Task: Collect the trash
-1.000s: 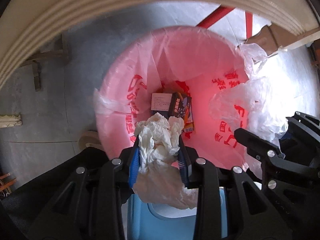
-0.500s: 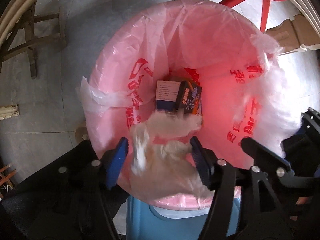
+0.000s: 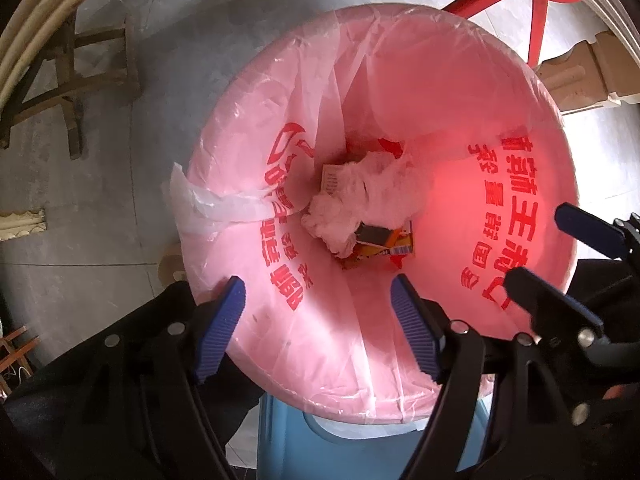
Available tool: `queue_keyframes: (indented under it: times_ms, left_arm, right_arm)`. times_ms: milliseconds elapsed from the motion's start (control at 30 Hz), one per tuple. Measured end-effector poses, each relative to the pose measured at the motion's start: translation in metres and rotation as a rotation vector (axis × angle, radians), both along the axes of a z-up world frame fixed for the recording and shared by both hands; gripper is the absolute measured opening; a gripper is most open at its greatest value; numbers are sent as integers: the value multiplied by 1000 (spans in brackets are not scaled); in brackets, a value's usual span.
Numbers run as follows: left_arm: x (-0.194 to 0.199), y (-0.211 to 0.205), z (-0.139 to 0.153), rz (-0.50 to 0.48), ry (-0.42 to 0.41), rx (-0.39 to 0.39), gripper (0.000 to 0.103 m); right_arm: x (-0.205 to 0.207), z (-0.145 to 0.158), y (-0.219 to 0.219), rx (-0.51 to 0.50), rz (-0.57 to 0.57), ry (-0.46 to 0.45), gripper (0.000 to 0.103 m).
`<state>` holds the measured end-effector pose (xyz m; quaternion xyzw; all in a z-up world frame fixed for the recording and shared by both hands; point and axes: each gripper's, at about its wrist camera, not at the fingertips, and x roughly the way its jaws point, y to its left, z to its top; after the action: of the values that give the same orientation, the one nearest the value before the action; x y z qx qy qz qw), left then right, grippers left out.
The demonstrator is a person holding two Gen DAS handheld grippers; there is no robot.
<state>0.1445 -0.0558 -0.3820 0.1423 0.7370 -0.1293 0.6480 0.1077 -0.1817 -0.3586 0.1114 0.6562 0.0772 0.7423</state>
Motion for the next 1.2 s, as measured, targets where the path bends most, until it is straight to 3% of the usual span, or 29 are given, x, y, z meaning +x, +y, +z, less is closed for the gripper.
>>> queue_keyframes:
  times_ms: [267, 400, 533, 633, 833, 1000, 1200]
  left_arm:
    - [-5, -2, 22, 23, -84, 8, 75]
    - [-12, 4, 49, 56, -149, -9, 75]
    - [-23, 6, 101, 75, -285, -35, 75]
    - [-31, 5, 142, 102, -366, -88, 75]
    - [-52, 1, 215, 124, -517, -150, 76]
    - [-69, 11, 274, 164, -676, -187, 81]
    - [-92, 19, 325, 197, -818, -212, 88]
  right_arm:
    - [-9, 18, -19, -56, -93, -37, 65]
    - [-22, 44, -26, -91, -136, -86, 65]
    - [-38, 103, -26, -157, -168, -250, 65]
    - [-53, 147, -22, -209, -182, -378, 73]
    - [-81, 225, -12, -291, -184, -584, 74]
    - [-101, 274, -5, -356, -214, -703, 79]
    - [-123, 330, 0, -407, -274, -826, 89]
